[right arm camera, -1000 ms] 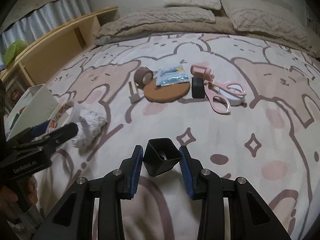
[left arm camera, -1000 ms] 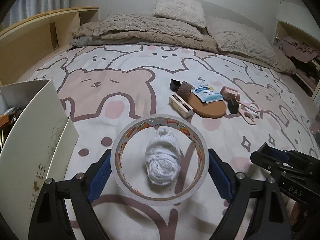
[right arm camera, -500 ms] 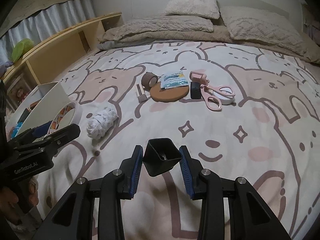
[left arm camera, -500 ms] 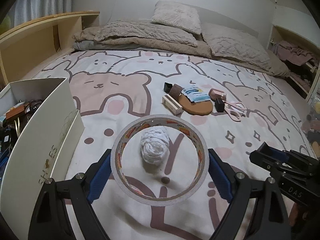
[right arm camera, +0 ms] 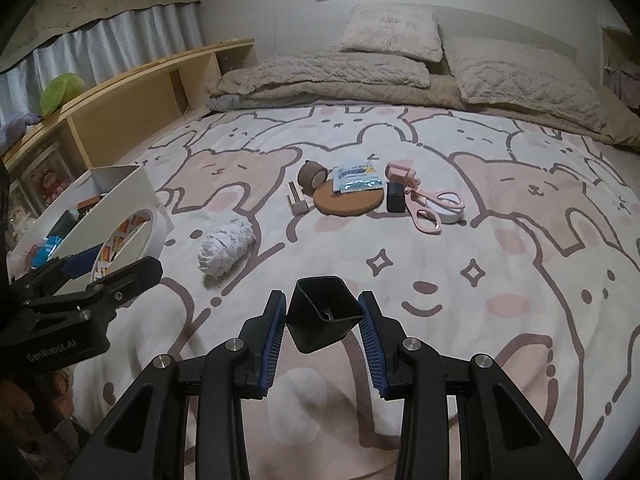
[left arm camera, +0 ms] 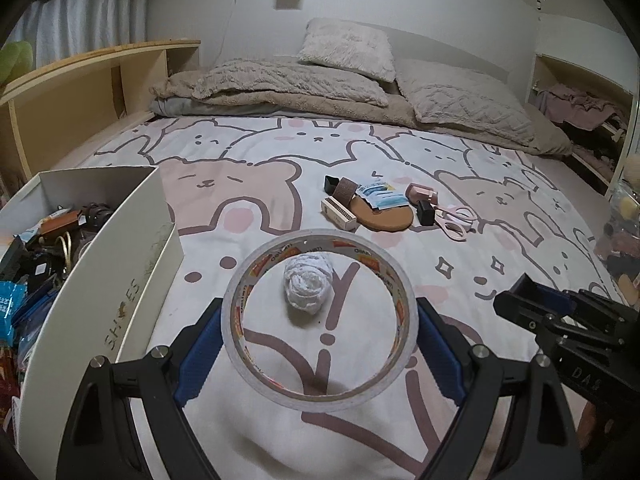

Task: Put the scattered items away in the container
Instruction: 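Lift the tape roll and black cup and carry both toward the white shoe box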

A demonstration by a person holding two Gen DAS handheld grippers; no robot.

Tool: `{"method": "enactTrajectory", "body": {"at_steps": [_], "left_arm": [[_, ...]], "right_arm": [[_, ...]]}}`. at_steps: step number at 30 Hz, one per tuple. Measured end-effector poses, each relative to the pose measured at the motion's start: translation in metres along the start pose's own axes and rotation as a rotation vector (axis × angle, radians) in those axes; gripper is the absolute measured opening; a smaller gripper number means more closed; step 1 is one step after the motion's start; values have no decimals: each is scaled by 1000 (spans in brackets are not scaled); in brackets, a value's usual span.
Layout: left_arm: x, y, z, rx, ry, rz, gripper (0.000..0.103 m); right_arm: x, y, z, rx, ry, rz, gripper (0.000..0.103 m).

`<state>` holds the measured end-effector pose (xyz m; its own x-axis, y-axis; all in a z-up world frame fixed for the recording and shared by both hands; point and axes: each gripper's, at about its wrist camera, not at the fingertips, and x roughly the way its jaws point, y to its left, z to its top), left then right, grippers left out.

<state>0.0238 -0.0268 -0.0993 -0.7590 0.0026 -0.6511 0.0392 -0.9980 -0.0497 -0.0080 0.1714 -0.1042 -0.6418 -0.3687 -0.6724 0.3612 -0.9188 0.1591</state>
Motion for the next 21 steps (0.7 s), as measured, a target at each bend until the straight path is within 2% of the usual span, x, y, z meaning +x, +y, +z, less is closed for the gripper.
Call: {"method": "enactTrajectory", "body": {"at_steps": [12,21], "left_arm": [[-22,-8,-7,39,-33,1,90],[-48,-14,-12,37,-55,-41,90]], "right_arm": [[-20,7,-6,-7,-27,-5,38],[-44,25,-9,-33,-57,16,38]]}}
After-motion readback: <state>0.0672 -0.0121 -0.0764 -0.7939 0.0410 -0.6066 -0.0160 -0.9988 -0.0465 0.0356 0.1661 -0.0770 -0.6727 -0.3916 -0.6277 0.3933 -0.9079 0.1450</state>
